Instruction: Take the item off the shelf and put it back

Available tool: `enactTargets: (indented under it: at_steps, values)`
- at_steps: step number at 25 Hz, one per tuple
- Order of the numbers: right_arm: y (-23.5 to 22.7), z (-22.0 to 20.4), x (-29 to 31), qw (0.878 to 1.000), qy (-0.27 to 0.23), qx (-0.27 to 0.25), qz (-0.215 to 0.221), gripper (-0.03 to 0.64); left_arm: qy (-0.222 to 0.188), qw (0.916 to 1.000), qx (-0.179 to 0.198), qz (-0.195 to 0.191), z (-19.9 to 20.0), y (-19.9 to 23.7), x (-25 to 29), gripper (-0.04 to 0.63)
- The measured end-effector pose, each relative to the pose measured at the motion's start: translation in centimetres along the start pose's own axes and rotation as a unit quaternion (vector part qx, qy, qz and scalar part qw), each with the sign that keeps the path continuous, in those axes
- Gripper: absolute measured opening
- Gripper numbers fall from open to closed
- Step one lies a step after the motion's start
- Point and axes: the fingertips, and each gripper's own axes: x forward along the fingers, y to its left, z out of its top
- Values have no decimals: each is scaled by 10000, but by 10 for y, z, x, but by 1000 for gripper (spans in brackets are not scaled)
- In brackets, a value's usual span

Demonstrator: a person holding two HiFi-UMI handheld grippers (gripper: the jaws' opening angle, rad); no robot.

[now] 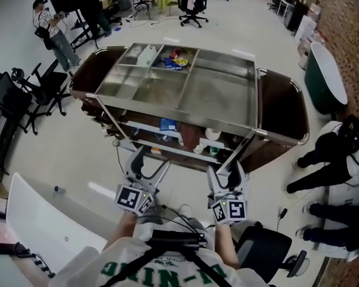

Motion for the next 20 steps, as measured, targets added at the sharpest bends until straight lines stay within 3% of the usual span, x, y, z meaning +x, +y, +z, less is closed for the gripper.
enactTargets:
  at_steps: [12,20]
  values:
    - [-4,-1,23,9975,-130,-275,-633,394,31,9985,43,-541,-18,35,29,345]
    - [5,-17,34,9955,159,-434,-822,394,156,9978,10,-643,-29,73,21,345]
